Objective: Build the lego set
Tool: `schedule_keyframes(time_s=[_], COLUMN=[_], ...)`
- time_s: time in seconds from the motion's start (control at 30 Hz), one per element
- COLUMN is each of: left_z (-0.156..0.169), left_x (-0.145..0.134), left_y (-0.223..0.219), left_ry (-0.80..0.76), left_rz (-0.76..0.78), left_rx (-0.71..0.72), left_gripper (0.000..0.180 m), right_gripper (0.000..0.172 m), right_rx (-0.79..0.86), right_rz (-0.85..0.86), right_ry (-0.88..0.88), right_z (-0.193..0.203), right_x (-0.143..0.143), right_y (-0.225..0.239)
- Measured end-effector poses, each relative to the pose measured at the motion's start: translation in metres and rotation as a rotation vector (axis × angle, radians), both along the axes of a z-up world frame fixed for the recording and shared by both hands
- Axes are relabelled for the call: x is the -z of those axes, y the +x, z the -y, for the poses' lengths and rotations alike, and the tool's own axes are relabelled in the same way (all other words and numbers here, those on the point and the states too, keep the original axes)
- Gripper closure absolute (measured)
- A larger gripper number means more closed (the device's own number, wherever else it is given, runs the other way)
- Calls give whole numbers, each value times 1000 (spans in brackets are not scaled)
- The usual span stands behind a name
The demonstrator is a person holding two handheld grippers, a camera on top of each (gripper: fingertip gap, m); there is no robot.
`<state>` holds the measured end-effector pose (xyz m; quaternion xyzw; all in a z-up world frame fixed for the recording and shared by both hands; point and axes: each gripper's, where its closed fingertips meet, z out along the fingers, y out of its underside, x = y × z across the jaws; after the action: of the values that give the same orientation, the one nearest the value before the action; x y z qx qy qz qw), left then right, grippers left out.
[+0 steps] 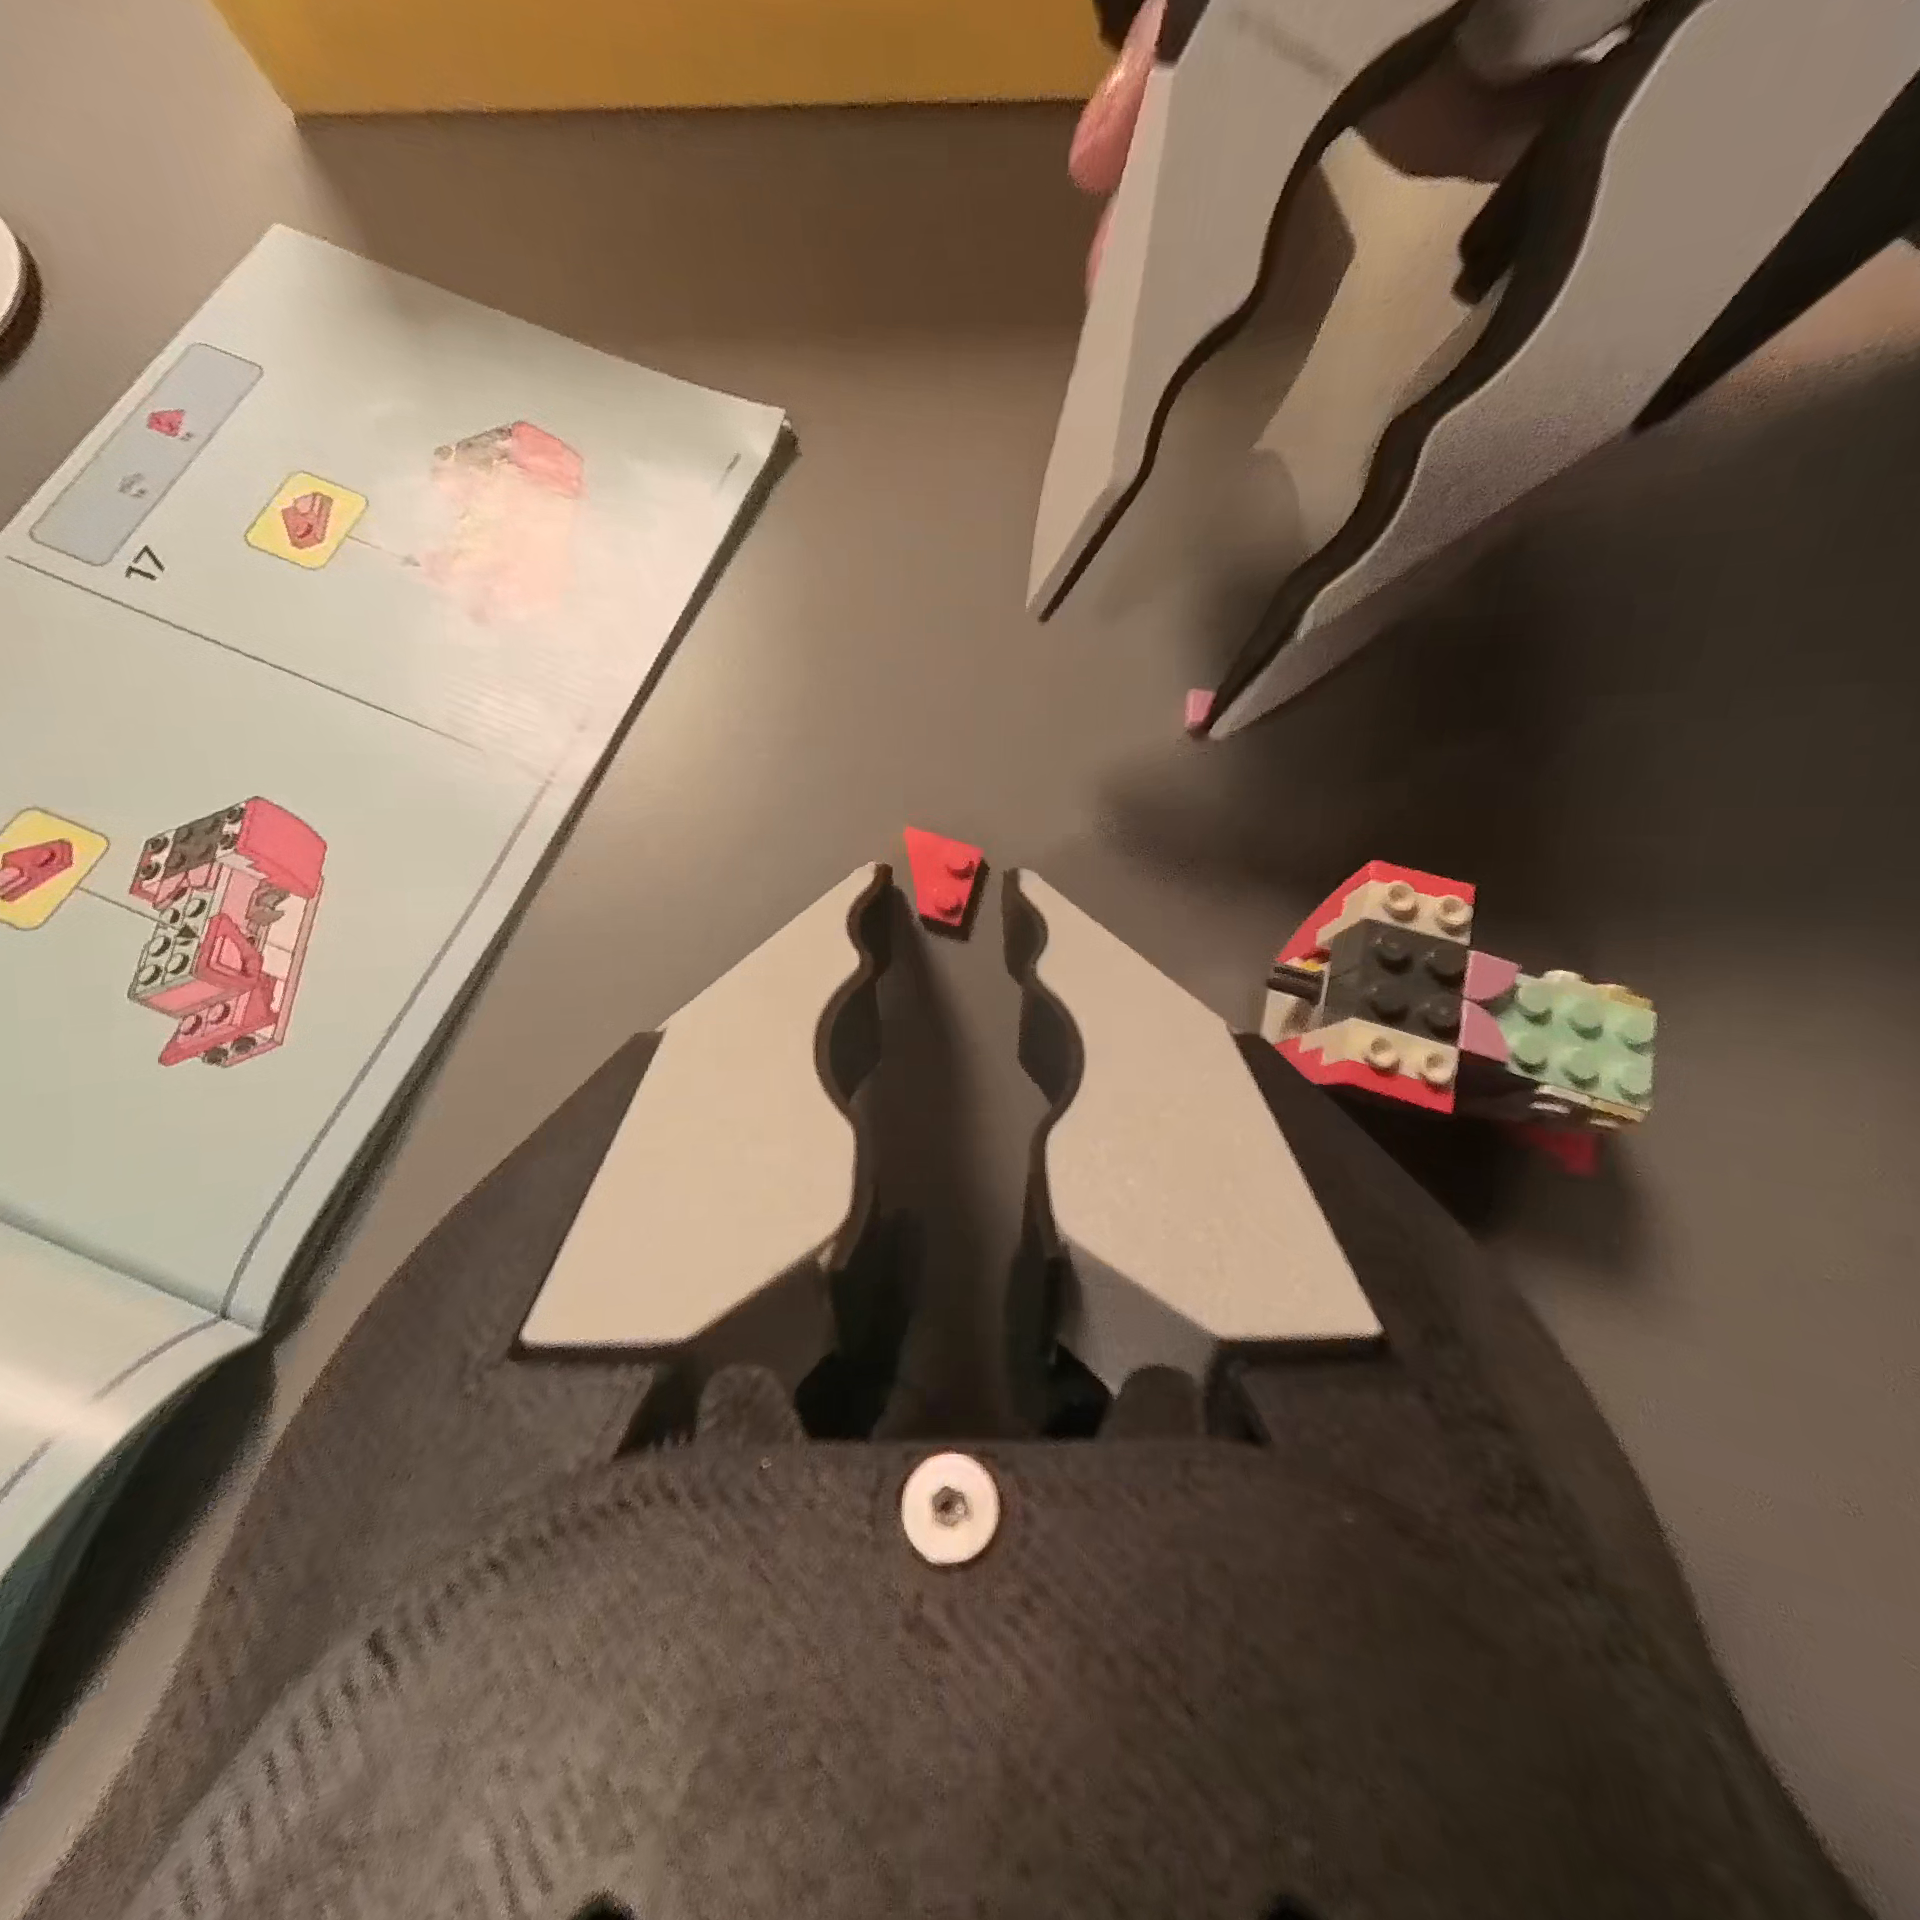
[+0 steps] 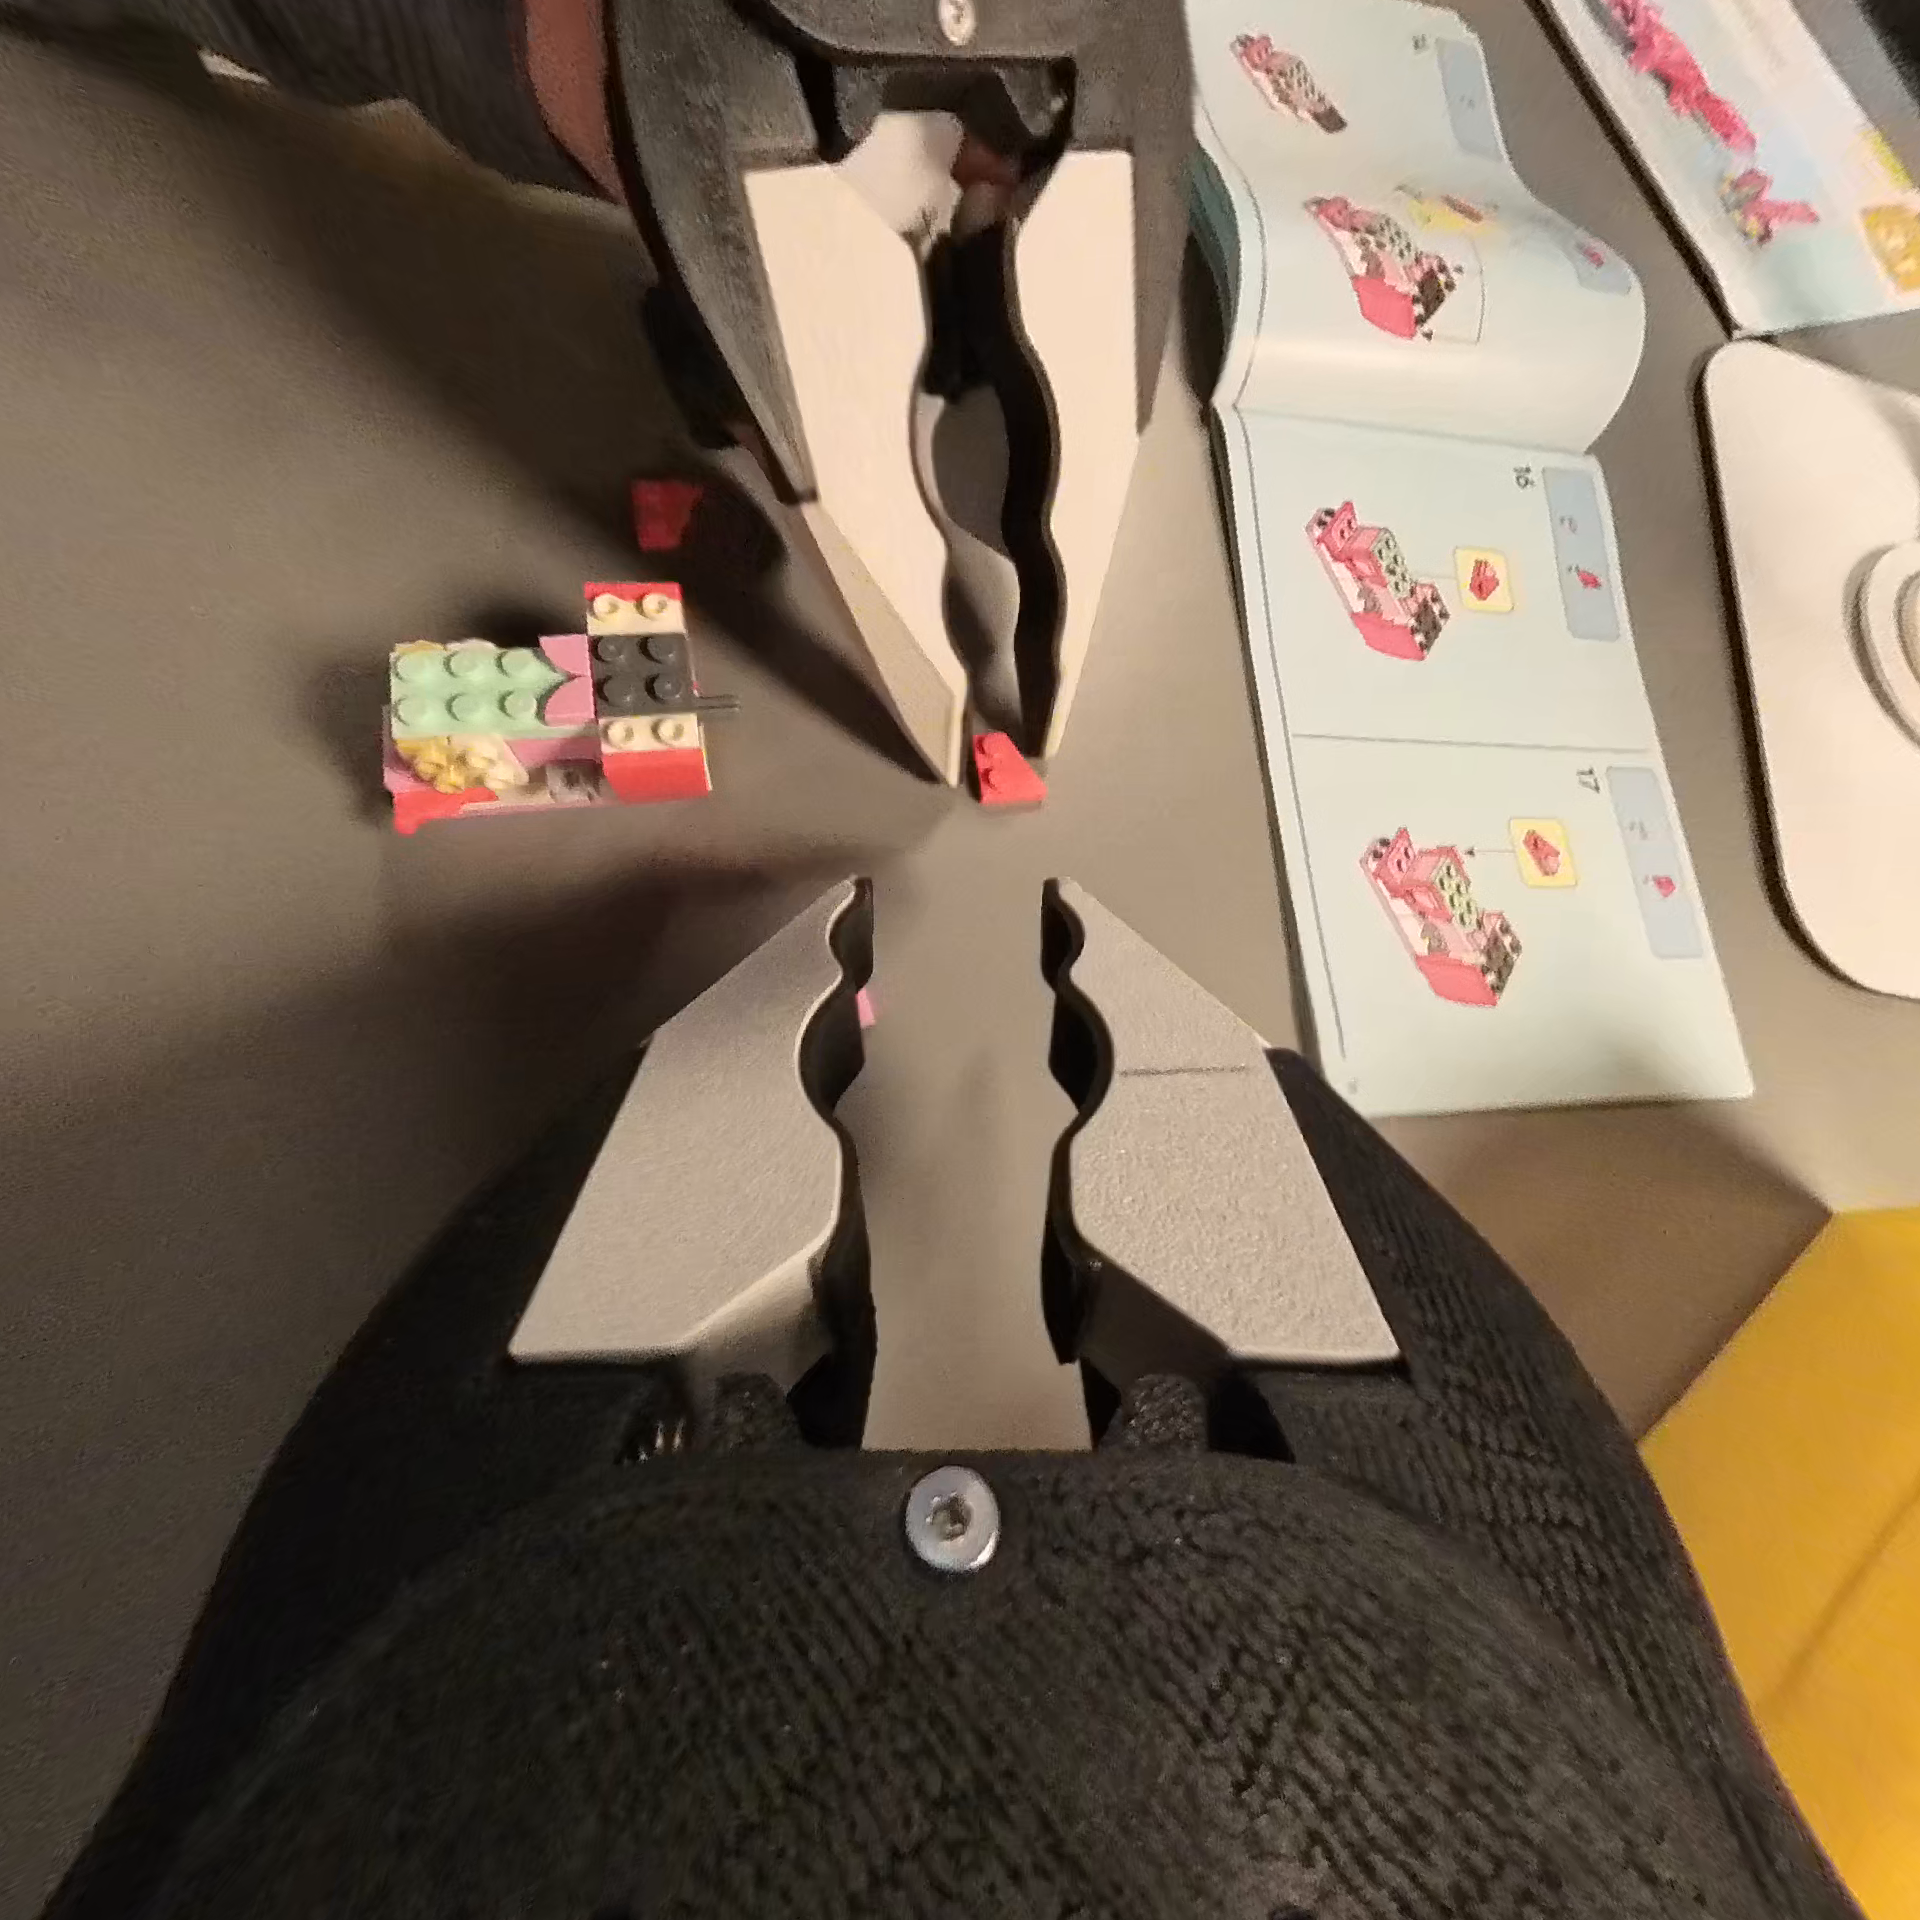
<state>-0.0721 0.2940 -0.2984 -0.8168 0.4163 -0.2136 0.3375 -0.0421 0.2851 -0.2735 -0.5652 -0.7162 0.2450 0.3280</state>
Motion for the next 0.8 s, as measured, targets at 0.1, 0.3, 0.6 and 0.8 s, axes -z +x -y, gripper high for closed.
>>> schedule_keyframes(time_s=[0.1,0.3,0.6,0.8], left_z=[-1,13,6,8], left_x=[1,-2,-34,-51], left_y=[-2,4,3,5], left_ry=[1,-44,-117,-129], left_rz=[-20,49,287,411], left_rx=[3,45,-73,-61], left_gripper=[170,170,171,171], right_gripper=[141,141,146,169], right_rx=[-32,-96,-234,-233], right_rz=[-3,3,-33,-93], right_ry=[5,152,992,1208], right_z=[0,-7,-9,-9], right_x=[3,8,-13,-28], right_y=[-10,-21,-32,-36])
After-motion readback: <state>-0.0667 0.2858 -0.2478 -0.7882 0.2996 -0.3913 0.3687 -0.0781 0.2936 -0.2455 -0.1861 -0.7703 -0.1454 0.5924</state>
